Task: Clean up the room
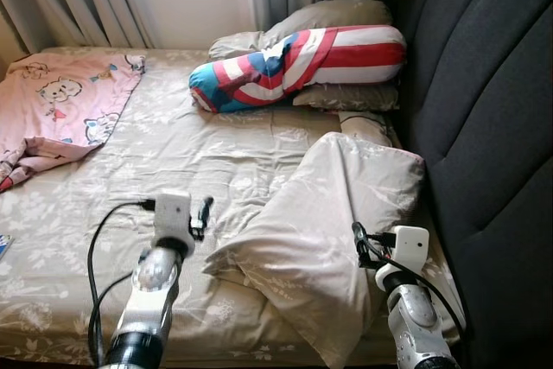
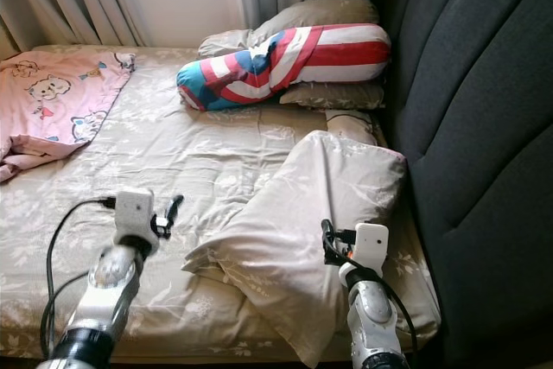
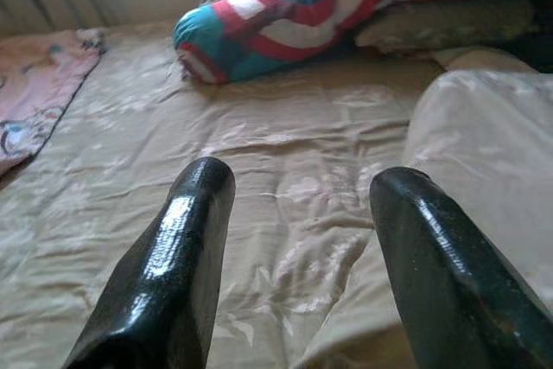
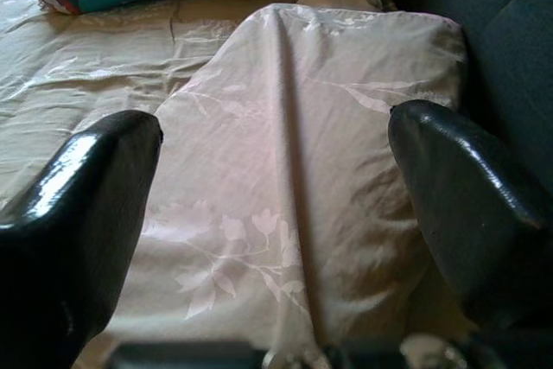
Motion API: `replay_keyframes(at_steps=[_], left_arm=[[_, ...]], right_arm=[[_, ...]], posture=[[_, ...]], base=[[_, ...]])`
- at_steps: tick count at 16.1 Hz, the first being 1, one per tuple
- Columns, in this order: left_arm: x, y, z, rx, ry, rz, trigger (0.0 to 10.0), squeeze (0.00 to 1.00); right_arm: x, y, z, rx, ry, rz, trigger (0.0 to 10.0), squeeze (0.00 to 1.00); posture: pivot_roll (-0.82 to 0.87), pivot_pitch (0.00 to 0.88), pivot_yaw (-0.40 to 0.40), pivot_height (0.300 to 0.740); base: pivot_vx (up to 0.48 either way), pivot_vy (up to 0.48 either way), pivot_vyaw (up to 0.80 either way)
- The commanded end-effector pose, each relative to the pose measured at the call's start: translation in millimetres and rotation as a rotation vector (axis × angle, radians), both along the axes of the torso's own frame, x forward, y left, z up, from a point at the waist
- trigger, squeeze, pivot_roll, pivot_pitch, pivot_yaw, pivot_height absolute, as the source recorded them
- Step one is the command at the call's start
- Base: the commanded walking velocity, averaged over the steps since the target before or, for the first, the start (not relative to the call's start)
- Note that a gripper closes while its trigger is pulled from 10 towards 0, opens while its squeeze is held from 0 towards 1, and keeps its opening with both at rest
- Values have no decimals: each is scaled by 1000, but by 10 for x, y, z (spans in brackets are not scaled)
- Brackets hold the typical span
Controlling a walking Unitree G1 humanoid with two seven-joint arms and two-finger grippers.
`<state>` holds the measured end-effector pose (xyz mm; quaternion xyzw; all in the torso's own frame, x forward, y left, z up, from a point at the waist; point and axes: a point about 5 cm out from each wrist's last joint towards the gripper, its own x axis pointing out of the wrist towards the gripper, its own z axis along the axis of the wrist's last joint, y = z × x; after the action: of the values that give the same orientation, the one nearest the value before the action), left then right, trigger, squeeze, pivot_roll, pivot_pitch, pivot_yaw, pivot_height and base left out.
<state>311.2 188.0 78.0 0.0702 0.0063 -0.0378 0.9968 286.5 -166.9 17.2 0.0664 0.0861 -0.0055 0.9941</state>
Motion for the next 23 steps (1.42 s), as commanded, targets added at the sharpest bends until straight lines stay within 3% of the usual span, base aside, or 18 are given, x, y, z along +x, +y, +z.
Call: replay_keyframes(at_steps=[1, 4, 5, 8, 9, 15, 19, 23], left_arm=[[10, 22, 80, 35, -42, -25, 10000, 0], [-22, -131, 109, -26, -47, -172, 10000, 0], [-28, -141, 107, -30, -51, -176, 10000, 0], [-55, -86, 74, -57, -58, -88, 10000, 0], [-50, -63, 70, -101, -55, -62, 10000, 0], [-7, 43, 107, -81, -54, -28, 10000, 0], [-28, 18, 82, -93, -51, -31, 10000, 0], [-19, 6, 87, -86, -51, -39, 10000, 0]], right_arm=[[-2, -29, 23, -7, -17, -3, 10000, 0], [6, -13, 29, -5, -19, -4, 10000, 0], [7, -9, 30, -4, -20, -3, 10000, 0], [17, 6, 42, 1, -26, -2, 10000, 0], [18, 4, 48, -1, -29, 0, 10000, 0], [38, -11, 73, -7, -38, 2, 10000, 0], [47, 26, 59, -39, -13, 27, 10000, 0], [35, 14, 43, -42, -5, 23, 10000, 0]], posture=[[-23, 10, -28, 724], [-19, 6, -28, 724], [-19, 6, -28, 724], [-21, 6, -27, 724], [-22, 6, -29, 724], [-26, 0, -29, 724], [-28, 0, -28, 724], [-30, 0, -27, 689]], base=[[0, 0, 0], [0, 0, 0], [0, 0, 0], [0, 0, 0], [0, 0, 0], [0, 0, 0], [0, 0, 0], [0, 0, 0]])
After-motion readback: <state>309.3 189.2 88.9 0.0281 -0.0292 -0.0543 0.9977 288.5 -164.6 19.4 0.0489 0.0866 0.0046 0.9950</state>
